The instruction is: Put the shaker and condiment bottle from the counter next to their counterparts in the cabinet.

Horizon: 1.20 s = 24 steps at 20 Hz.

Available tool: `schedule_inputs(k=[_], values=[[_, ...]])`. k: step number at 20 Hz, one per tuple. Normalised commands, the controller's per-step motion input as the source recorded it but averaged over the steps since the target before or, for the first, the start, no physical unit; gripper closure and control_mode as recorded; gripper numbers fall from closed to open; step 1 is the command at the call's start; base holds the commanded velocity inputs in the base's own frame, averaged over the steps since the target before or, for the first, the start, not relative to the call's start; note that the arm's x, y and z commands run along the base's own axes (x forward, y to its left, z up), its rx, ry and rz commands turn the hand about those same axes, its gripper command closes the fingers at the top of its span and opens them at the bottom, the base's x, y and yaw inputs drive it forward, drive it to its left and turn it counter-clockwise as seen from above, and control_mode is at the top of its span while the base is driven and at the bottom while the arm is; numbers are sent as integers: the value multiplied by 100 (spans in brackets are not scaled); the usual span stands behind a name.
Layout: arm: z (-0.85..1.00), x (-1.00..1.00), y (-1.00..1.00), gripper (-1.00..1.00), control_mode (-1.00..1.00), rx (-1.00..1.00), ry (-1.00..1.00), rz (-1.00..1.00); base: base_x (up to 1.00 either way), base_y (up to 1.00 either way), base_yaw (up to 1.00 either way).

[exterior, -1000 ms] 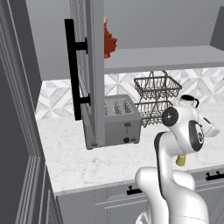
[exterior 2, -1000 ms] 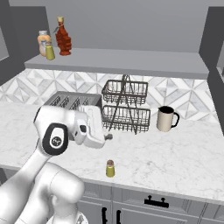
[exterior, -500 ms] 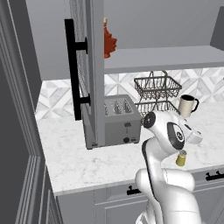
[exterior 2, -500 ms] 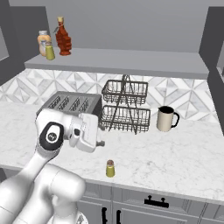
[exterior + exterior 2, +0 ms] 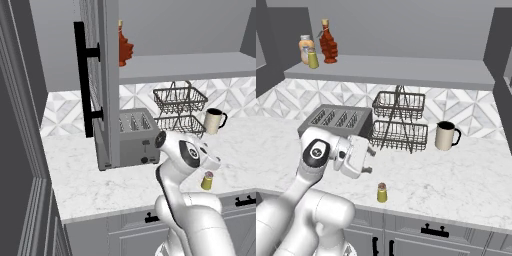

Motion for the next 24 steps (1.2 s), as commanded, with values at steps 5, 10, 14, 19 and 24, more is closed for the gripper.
schedule_inputs(k=[5,10,14,19,24], values=[[-80,11,0,-100,-100,-5,5,0,0,0,0],[-97,7,0,-100,-100,-4,0,0,0,0,0],[-100,0,-12,-100,-100,-2,-7,-5,0,0,0],[-96,-6,-19,-100,-100,-1,-6,-8,0,0,0],[-57,-3,-7,-100,-100,0,2,-6,0,0,0]])
